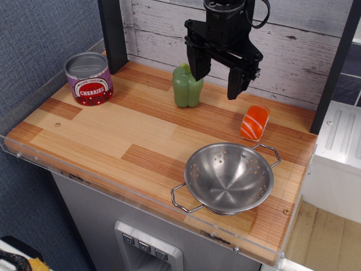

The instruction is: Move the can to the front left edge of the table

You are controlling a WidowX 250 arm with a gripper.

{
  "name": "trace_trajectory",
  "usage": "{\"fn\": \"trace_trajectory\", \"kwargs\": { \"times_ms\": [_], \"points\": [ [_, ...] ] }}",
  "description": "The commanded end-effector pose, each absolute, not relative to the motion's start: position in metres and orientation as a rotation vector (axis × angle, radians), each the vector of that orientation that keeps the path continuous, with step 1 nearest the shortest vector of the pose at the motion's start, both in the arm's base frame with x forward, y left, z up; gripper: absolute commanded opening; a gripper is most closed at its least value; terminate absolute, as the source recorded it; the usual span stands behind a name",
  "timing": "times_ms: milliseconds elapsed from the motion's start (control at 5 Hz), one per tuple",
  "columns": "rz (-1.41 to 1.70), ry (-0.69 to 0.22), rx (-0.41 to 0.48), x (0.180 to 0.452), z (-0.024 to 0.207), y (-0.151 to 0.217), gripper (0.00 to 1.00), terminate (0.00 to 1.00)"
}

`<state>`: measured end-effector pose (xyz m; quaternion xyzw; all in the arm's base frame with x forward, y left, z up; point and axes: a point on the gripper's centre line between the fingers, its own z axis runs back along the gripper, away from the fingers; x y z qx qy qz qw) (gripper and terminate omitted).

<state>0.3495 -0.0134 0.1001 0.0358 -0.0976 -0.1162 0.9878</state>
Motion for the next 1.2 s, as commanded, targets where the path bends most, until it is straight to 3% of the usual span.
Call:
{"fn": "trace_trajectory", "kwargs": {
  "times_ms": [0,600,800,1000],
  "points": [
    [-0.233,-0.196,0.072,0.349,0.100,-0.013,1.00,0.00],
    [-0.028,-0.251,0.114,0.367,0.109,0.080,1.00,0.00],
    [0.016,-0.263,0.209,0.378,0.111,0.109,1.00,0.00],
    [0.038,-0.275,0.244,0.381,0.105,0.135,1.00,0.00]
  ]
}}
